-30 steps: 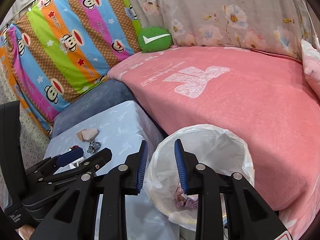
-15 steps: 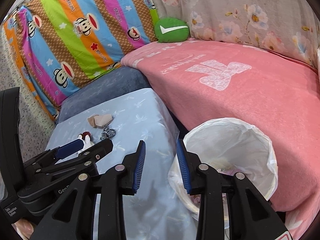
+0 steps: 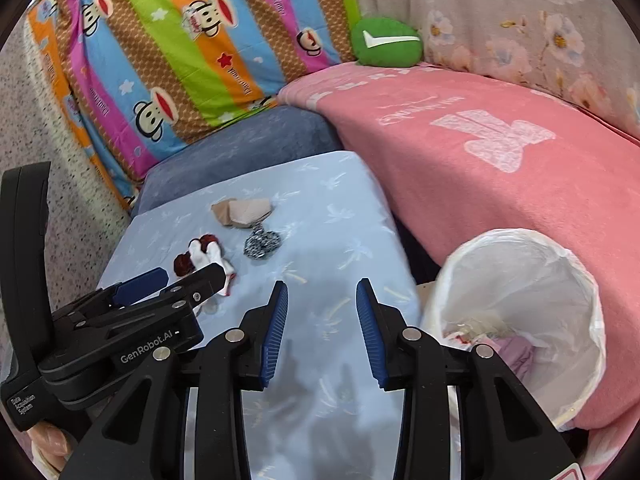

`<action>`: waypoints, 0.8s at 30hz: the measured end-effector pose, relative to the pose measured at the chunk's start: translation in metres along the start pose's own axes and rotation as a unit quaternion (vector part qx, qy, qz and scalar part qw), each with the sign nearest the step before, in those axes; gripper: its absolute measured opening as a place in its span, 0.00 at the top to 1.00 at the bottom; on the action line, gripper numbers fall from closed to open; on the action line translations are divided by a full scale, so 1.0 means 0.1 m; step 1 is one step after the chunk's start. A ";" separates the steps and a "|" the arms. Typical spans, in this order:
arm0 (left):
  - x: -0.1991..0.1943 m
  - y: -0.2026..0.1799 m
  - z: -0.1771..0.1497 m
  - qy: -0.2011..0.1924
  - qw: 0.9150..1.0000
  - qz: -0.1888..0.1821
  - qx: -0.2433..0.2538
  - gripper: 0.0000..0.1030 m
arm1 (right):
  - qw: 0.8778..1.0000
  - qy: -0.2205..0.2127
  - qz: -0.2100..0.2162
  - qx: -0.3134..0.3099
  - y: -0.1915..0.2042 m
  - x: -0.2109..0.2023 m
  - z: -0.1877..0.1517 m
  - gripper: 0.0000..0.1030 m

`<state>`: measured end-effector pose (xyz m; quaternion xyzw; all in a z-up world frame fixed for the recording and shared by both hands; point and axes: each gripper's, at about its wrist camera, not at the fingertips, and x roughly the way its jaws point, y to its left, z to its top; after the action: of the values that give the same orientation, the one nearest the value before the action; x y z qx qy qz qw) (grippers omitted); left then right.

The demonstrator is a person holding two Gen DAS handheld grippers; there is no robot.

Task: Collect trash
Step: 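Move both open tools back over the remaining items on the table, then grasp the dark red velvet scrunchie with the left tool while the right tool grasps the white glove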

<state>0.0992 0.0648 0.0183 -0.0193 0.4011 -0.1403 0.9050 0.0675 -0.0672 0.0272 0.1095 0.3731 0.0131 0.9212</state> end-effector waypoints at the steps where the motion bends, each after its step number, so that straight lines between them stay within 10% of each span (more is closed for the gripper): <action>1: 0.01 0.06 0.00 0.001 1.000 0.003 -0.003 0.32 | 1.000 0.003 0.002 -0.003 0.05 0.03 -0.01 0.65; 24: 0.30 1.35 -0.13 0.032 0.993 0.075 -0.087 0.22 | 0.995 0.063 0.041 -0.061 1.04 1.01 -0.04 0.49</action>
<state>0.1409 0.1874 -0.0320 -0.0633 0.4411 -0.0367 0.8945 0.1437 0.0458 -0.0225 0.0673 0.4240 0.0809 0.8995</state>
